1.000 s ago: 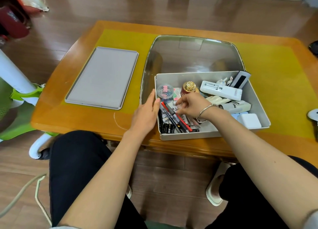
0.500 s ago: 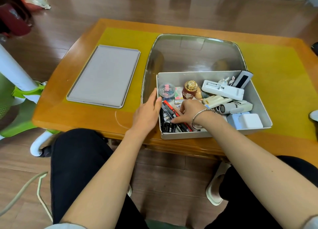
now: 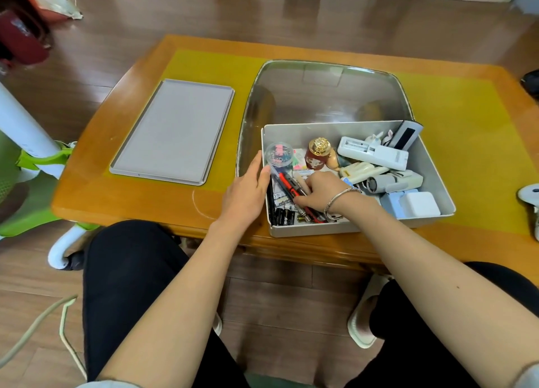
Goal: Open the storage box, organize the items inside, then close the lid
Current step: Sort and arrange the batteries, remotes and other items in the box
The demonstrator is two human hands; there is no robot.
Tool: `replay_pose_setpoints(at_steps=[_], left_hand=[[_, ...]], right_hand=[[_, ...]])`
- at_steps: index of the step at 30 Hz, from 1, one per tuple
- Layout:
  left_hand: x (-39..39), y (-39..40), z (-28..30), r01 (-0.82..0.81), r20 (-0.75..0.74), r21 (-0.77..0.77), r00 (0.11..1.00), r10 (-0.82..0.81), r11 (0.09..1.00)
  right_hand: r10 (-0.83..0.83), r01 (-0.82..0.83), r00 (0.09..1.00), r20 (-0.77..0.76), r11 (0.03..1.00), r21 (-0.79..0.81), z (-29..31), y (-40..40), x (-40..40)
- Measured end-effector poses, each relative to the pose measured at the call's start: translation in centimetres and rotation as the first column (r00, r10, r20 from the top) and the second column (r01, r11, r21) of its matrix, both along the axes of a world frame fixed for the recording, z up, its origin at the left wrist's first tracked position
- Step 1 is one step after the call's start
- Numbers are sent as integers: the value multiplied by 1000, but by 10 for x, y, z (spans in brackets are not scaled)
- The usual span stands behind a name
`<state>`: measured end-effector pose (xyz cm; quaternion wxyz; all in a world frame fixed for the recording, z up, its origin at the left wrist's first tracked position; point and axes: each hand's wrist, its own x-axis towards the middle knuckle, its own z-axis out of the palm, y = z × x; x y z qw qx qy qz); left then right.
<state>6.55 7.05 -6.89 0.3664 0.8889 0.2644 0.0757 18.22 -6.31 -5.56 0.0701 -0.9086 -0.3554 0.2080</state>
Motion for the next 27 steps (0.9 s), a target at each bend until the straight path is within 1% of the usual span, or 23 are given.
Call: replay_pose_setpoints(at_steps=[2, 3, 6, 8, 9, 12, 14, 16, 18, 21, 23, 27], left_hand=[[0, 0, 0, -5, 3, -4, 1000, 5, 1000], [0, 0, -1, -5, 9, -6, 1000, 5, 1000], [2, 0, -2, -8, 28, -30, 1000, 9, 1000], [4, -1, -4, -24, 28, -53, 999, 26, 998], [5, -1, -5, -32, 28, -64, 999, 34, 997], [6, -1, -7, -38, 29, -79, 999, 40, 996], [7, -1, -8, -35, 33, -81, 999, 38, 996], [7, -1, -10, -40, 42, -84, 998, 44, 996], [7, -1, -12, -57, 46, -94, 997, 62, 994], [7, -1, -14, -75, 51, -101, 995, 81, 992], [7, -2, -14, -72, 60, -93, 995, 78, 993], [8, -1, -14, -77, 61, -100, 995, 84, 992]], right_hand=[[34, -34, 999, -34, 999, -11, 4, -3, -3], [42, -42, 998, -40, 999, 11, 8, -5, -4], [-11, 25, 997, -73, 981, 193, 25, -14, -3], [-116, 125, 992, -48, 937, 327, 38, -29, 4], [-197, 186, 980, -12, 905, 382, 43, -39, 9], [-456, 359, 884, 100, 801, 479, 55, -75, 31], [-568, 445, 810, 145, 756, 480, 60, -101, 46], [-633, 514, 750, 192, 740, 434, 59, -124, 58], [-650, 556, 728, 220, 747, 365, 56, -138, 67], [-653, 603, 731, 198, 754, 262, 49, -146, 72], [-665, 609, 718, 206, 743, 278, 45, -147, 73], [-686, 579, 693, 220, 712, 396, 42, -144, 68]])
